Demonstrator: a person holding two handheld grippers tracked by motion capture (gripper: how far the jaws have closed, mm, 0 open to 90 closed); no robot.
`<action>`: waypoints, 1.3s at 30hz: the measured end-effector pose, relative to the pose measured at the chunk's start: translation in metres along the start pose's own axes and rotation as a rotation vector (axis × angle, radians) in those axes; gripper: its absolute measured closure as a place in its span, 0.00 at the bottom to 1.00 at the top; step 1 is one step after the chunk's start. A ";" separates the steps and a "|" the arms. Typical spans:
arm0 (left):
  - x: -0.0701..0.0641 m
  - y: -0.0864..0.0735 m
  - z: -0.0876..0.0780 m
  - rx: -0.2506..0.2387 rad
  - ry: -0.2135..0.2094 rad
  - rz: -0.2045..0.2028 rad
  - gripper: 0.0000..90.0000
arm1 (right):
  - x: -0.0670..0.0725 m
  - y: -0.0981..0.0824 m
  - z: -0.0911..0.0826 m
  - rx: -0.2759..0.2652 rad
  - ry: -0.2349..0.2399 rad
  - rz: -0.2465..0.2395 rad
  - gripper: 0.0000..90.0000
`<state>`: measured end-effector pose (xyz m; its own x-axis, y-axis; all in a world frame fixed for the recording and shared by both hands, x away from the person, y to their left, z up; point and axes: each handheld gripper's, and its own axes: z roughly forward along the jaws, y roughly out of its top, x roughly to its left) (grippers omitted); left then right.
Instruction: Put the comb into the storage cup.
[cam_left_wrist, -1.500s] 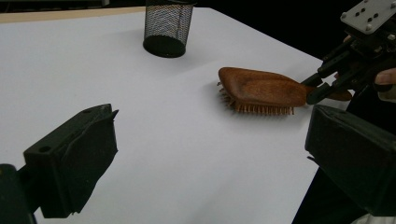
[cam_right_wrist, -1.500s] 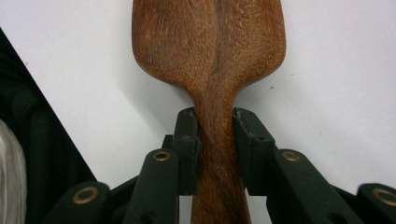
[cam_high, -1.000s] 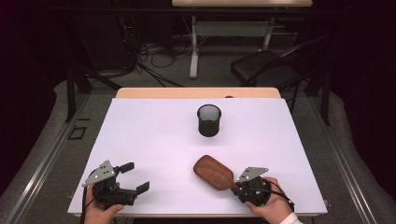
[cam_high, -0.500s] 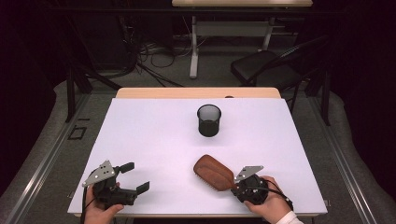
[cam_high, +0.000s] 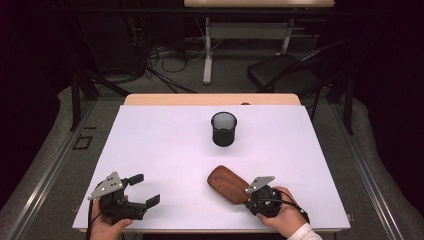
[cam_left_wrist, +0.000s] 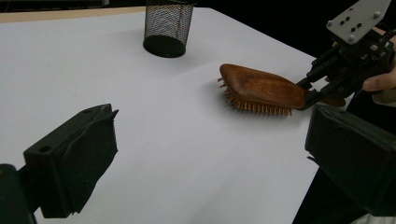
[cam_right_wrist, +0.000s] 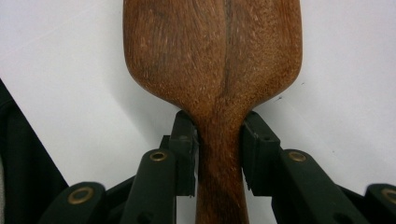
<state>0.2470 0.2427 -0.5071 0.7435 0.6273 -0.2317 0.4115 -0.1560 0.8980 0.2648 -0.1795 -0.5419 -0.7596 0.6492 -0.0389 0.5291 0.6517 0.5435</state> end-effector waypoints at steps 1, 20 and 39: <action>0.000 0.000 0.000 0.000 0.000 0.000 0.02 | 0.000 0.000 0.000 -0.001 -0.001 0.004 0.77; 0.000 0.000 0.000 0.000 0.004 0.001 0.02 | 0.001 -0.003 0.000 -0.026 -0.024 -0.039 0.80; 0.000 0.000 0.001 0.002 0.010 0.007 0.02 | 0.005 -0.008 -0.002 -0.073 -0.057 -0.045 0.80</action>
<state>0.2474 0.2426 -0.5077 0.7411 0.6339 -0.2212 0.4073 -0.1626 0.8987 0.2561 -0.1823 -0.5448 -0.7584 0.6422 -0.1112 0.4643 0.6520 0.5994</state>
